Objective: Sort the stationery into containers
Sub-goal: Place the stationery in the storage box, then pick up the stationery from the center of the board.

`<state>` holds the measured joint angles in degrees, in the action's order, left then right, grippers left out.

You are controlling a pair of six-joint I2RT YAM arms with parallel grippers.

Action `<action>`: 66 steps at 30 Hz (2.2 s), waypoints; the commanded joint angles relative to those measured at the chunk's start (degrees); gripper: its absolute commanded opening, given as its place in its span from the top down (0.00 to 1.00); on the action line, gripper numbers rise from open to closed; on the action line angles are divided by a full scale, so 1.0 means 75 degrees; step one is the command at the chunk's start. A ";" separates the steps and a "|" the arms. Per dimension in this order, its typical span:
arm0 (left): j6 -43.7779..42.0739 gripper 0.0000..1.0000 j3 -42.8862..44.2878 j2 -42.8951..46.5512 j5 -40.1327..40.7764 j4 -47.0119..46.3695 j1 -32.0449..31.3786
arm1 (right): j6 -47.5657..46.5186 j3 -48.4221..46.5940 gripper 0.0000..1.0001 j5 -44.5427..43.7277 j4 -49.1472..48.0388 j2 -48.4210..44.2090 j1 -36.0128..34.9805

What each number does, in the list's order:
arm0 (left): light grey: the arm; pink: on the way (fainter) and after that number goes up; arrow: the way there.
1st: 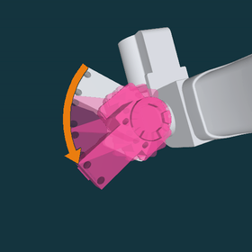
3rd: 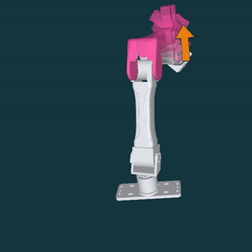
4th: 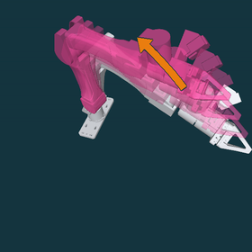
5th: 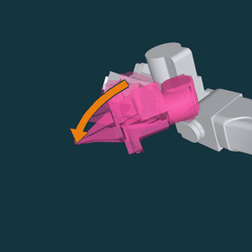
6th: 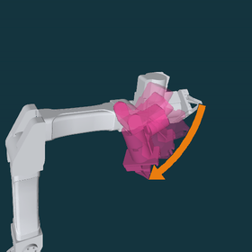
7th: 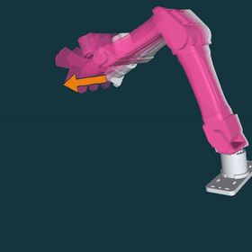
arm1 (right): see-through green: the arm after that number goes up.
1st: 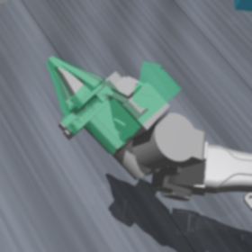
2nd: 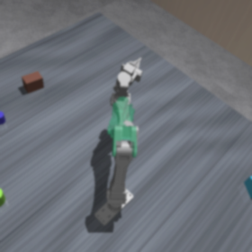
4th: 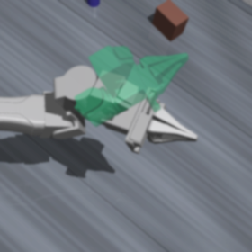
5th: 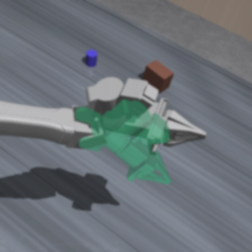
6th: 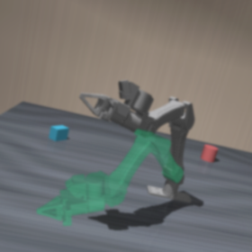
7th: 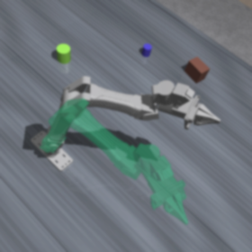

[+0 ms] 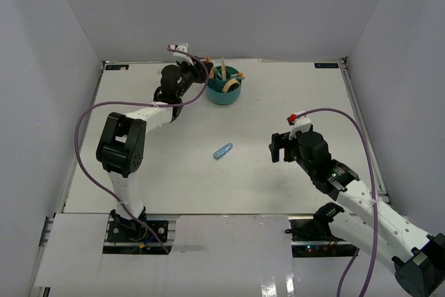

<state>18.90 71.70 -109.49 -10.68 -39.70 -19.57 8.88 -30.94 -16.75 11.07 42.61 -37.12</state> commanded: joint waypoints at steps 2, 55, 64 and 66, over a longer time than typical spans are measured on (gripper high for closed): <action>0.0035 0.77 -0.0091 -0.0236 -0.0369 -0.1057 0.0008 | 0.0058 0.0047 0.10 -0.0098 -0.0105 -0.0068 0.0040; -0.1113 0.02 -0.1098 0.2621 -0.0638 0.4131 -0.0577 | 0.0175 0.0293 0.10 -0.0063 0.0141 -0.0654 0.0028; -0.1067 0.07 -0.0503 0.2542 -0.0957 0.7471 -0.1186 | 0.0198 0.0293 0.10 -0.0110 0.0141 -0.0619 0.0040; -0.0949 0.09 -0.0245 0.2354 -0.0734 0.8011 -0.1350 | 0.0198 0.0305 0.10 -0.0133 0.0141 -0.0596 0.0040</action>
<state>11.38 66.50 -90.45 -18.06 8.27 -27.81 9.98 -29.06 -16.58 13.26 38.04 -37.12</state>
